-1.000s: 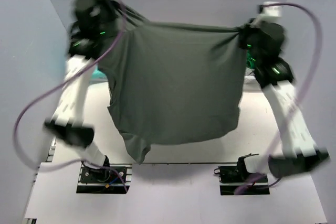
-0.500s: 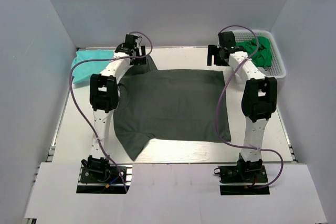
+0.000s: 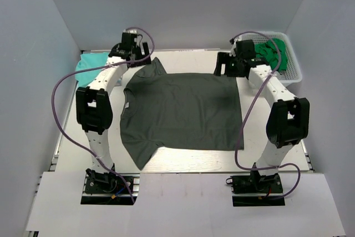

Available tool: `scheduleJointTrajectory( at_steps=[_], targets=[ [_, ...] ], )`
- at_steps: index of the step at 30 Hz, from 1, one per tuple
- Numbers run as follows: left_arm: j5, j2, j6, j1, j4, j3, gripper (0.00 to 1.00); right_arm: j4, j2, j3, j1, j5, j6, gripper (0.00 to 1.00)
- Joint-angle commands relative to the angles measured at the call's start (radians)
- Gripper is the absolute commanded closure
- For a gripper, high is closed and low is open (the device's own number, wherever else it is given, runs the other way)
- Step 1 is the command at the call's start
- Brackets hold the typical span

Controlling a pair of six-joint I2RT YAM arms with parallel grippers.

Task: Fold and stack the t-shirts
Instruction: Flatten out the tshirt

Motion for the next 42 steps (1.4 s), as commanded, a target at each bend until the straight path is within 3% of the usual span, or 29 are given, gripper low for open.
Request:
scheduleJointTrajectory(
  at_steps=[1, 3, 9, 18, 24, 29, 35, 38, 42],
  targets=[
    [0.121, -0.027, -0.097, -0.009, -0.01, -0.131, 0.01, 0.012, 0.007, -0.084, 0.014, -0.045, 0.031, 0.1],
    [0.147, -0.027, -0.115, -0.009, 0.033, -0.183, 0.01, -0.005, 0.05, -0.098, 0.03, -0.014, 0.037, 0.1],
    [0.123, 0.131, -0.116, -0.009, -0.068, -0.061, 0.01, 0.015, 0.186, -0.087, 0.034, 0.056, 0.049, 0.1],
    [0.121, 0.28, -0.116, 0.002, -0.056, 0.028, 0.01, -0.032, 0.45, 0.156, 0.032, 0.182, 0.059, 0.1],
    [0.144, 0.424, -0.087, 0.002, -0.056, 0.212, 0.01, -0.063, 0.599, 0.317, 0.024, 0.211, 0.053, 0.1],
    [0.144, 0.545, -0.045, 0.002, -0.099, 0.465, 0.01, -0.099, 0.703, 0.534, 0.02, 0.216, 0.023, 0.1],
    [0.118, 0.447, -0.01, 0.002, -0.016, 0.481, 0.01, -0.08, 0.618, 0.611, 0.024, 0.176, -0.021, 0.1],
    [0.127, 0.337, 0.001, 0.002, -0.034, 0.46, 0.01, -0.031, 0.489, 0.519, 0.029, 0.112, -0.039, 0.1],
    [0.118, 0.133, -0.033, 0.002, -0.12, 0.25, 0.01, 0.032, 0.31, 0.287, 0.037, 0.011, 0.007, 0.1]
  ],
)
